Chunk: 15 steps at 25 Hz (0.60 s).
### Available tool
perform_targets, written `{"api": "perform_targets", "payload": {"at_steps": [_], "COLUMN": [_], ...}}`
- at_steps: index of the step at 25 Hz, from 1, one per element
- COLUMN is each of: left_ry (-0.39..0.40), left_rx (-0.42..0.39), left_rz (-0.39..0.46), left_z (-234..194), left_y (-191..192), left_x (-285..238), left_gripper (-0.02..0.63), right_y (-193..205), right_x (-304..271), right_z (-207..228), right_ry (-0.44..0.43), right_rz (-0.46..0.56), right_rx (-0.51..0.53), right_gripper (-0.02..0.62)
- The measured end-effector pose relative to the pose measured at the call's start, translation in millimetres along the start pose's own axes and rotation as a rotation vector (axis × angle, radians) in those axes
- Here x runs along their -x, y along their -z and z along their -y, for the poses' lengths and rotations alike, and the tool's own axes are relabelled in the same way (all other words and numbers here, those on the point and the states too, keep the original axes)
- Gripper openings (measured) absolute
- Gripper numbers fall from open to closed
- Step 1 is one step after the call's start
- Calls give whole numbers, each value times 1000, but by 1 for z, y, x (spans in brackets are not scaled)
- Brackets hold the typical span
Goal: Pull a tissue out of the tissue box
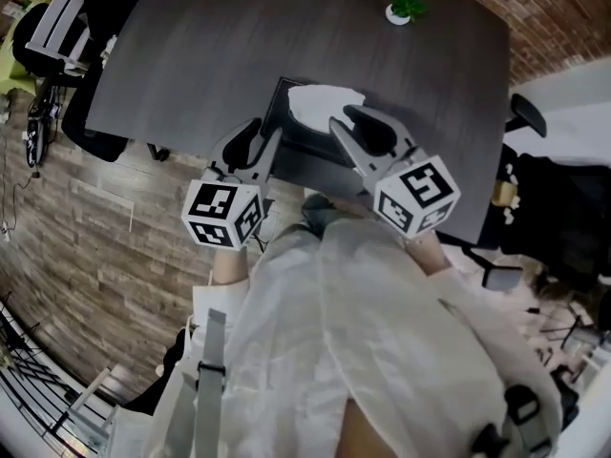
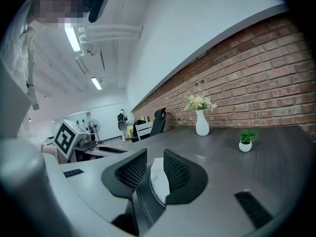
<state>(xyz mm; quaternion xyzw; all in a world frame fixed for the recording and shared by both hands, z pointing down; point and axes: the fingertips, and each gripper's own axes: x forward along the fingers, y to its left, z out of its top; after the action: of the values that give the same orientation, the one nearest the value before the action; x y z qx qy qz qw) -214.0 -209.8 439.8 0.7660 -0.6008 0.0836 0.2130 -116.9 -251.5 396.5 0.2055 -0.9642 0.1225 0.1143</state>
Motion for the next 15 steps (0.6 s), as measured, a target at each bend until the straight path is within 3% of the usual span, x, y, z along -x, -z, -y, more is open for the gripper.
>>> {"api": "perform_targets", "payload": {"at_steps": [7, 15], "left_ry": [-17, 44], "left_rx": [-21, -65], "left_rz": [-20, -89], "left_z": [-4, -6], "left_y": [-9, 0], "left_x": [-29, -46], "left_gripper": [118, 118], "right_y": [2, 6], "right_x": [-5, -16], "right_z": [18, 37], "right_ry": [-96, -47], "right_rz": [-4, -48], "right_rx": [-32, 49], "right_gripper": [103, 103]}}
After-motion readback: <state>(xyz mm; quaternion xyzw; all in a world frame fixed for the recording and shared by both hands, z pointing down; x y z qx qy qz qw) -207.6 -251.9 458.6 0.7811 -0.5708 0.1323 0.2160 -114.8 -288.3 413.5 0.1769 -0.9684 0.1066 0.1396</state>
